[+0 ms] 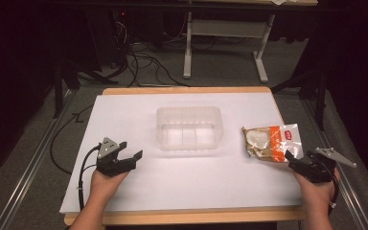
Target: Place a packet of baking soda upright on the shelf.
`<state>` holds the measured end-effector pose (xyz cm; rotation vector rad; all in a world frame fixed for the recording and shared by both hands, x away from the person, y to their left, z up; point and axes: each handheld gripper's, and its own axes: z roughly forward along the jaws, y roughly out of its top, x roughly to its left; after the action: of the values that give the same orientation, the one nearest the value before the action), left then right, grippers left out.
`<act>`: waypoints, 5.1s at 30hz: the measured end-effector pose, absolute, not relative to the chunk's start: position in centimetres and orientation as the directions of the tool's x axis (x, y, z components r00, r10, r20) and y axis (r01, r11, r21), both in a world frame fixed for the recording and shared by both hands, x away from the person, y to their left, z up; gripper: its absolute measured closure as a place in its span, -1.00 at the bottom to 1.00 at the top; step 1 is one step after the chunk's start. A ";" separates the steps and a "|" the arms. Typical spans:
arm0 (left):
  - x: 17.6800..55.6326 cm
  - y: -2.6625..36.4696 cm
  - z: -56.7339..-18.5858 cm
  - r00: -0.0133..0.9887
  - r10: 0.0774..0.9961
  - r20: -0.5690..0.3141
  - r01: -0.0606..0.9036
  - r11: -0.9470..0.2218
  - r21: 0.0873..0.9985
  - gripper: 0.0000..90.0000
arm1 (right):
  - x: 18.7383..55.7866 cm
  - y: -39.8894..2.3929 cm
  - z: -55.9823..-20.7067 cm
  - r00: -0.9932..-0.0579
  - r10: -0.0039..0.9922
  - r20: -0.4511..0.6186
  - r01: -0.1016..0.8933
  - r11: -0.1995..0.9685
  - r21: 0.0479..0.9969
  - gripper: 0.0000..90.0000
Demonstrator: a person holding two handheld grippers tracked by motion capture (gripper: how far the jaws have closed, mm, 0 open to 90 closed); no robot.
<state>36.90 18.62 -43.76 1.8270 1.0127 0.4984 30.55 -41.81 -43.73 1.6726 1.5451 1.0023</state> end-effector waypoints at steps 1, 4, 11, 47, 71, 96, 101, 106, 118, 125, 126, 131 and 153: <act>36.9 18.6 -43.8 0.573 0.815 -0.090 0.425 -0.202 0.882 -0.39 | 30.7 -41.9 -44.0 0.019 0.993 0.118 0.511 -0.111 0.852 -0.65; 36.9 18.6 -43.8 0.575 0.814 -0.088 0.426 -0.206 0.881 -0.39 | 31.1 -42.1 -44.5 0.022 0.990 0.139 0.525 -0.130 0.841 -0.64; 37.0 18.5 -43.9 0.576 0.813 -0.086 0.428 -0.211 0.879 -0.38 | 32.0 -42.2 -45.7 0.030 0.984 0.175 0.564 -0.161 0.810 -0.58; 36.9 18.3 -43.9 0.584 0.809 -0.069 0.425 -0.233 0.875 -0.38 | 33.3 -38.4 -43.6 -0.090 0.975 0.203 0.371 -0.156 0.916 0.88; 37.0 18.3 -43.9 0.588 0.806 -0.074 0.425 -0.230 0.876 -0.38 | 32.5 -36.0 -41.5 -0.187 0.970 0.156 0.311 -0.092 0.946 1.00; 36.9 18.4 -43.9 0.589 0.805 -0.073 0.422 -0.229 0.877 -0.37 | 31.6 -35.8 -40.0 -0.205 0.971 0.120 0.267 -0.063 0.962 1.00; 36.9 18.4 -43.8 0.588 0.805 -0.075 0.420 -0.225 0.879 -0.37 | 31.3 -35.4 -39.5 -0.215 0.971 0.108 0.251 -0.052 0.967 1.00; 36.9 18.4 -43.9 0.589 0.805 -0.075 0.420 -0.226 0.879 -0.37 | 31.1 -34.9 -39.1 -0.233 0.968 0.094 0.237 -0.037 0.971 1.00; 36.9 18.6 -43.8 0.591 0.803 -0.081 0.420 -0.220 0.881 -0.37 | 30.9 -32.7 -36.9 -0.299 0.953 0.050 0.206 0.013 0.978 1.00; 36.8 18.9 -43.6 0.595 0.800 -0.082 0.403 -0.208 0.891 -0.38 | 32.3 -30.9 -35.6 -0.338 0.940 0.043 0.196 0.025 0.980 1.00; 36.7 19.0 -43.5 0.594 0.800 -0.084 0.401 -0.204 0.893 -0.38 | 32.6 -30.6 -35.1 -0.347 0.937 0.043 0.188 0.025 0.982 1.00; 36.8 19.5 -43.2 0.587 0.804 -0.096 0.396 -0.183 0.900 -0.38 | 33.6 -29.2 -33.3 -0.356 0.934 0.037 0.165 0.024 0.986 1.00; 36.7 20.8 -42.7 0.574 0.811 -0.112 0.376 -0.140 0.916 -0.37 | 36.9 -22.0 -28.4 -0.459 0.888 -0.010 0.099 0.062 0.993 1.00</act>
<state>36.72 20.83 -42.69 1.7431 0.9856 0.5104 36.93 -22.00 -28.37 0.9996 1.6583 1.4666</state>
